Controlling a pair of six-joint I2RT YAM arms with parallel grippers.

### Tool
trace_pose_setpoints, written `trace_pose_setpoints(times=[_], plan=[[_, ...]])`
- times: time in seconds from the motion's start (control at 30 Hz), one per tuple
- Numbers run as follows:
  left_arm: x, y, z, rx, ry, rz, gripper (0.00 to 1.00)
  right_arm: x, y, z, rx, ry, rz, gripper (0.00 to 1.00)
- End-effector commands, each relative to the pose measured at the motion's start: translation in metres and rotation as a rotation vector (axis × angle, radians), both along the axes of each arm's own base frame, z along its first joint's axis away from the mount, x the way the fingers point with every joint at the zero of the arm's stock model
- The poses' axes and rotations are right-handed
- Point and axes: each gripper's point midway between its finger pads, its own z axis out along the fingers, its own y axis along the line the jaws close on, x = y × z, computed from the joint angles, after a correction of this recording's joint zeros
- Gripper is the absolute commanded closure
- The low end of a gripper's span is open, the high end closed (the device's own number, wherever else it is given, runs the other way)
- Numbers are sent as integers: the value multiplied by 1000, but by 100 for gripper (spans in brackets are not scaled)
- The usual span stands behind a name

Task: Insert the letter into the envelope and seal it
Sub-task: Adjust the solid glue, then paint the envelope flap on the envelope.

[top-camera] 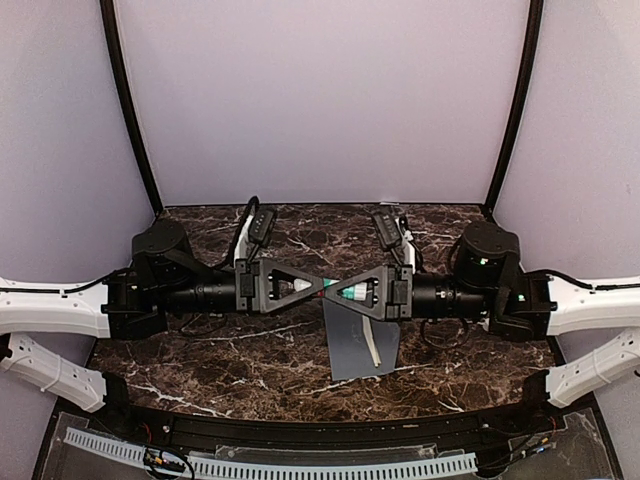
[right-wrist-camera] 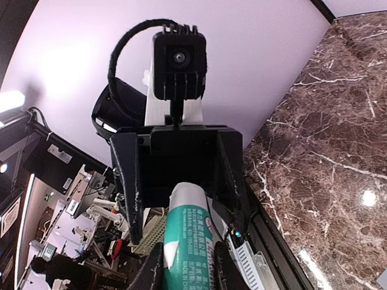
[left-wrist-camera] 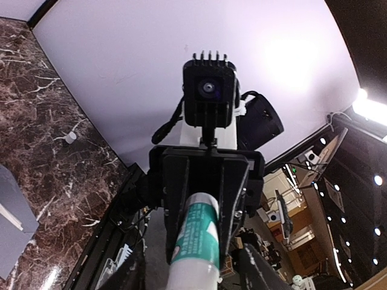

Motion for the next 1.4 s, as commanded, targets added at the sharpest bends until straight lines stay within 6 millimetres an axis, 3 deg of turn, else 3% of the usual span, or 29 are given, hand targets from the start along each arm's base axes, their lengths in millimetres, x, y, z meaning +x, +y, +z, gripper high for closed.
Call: trace_pose_setpoints(times=[0.0,0.1,0.23,0.47,0.6,0.77,0.83,0.9,1.03,1.37], plan=[[8,11,-2,74,-20,75,31,15,-19,2,-54,-18,-132,95],[10,21,7,93,-44,104,21,27,-39,-15,-147,4,-230,96],[17,34,0,169,-53,134,16,39,-65,-44,-290,28,-345,97],[47,46,-50,386,-34,93,22,47,-97,-92,-508,61,-448,99],[72,30,-86,520,-91,41,30,44,-100,-118,-555,102,-449,99],[101,10,-111,560,-190,16,42,43,-98,-143,-578,160,-460,99],[110,-1,-131,584,-197,-4,47,45,-95,-152,-592,175,-466,99],[115,-7,-141,586,-206,-10,49,47,-94,-159,-602,186,-479,99],[123,-20,-178,618,-167,-38,57,53,-91,-176,-630,205,-506,98],[141,-43,-224,663,-159,-66,66,79,-87,-194,-639,237,-552,99]])
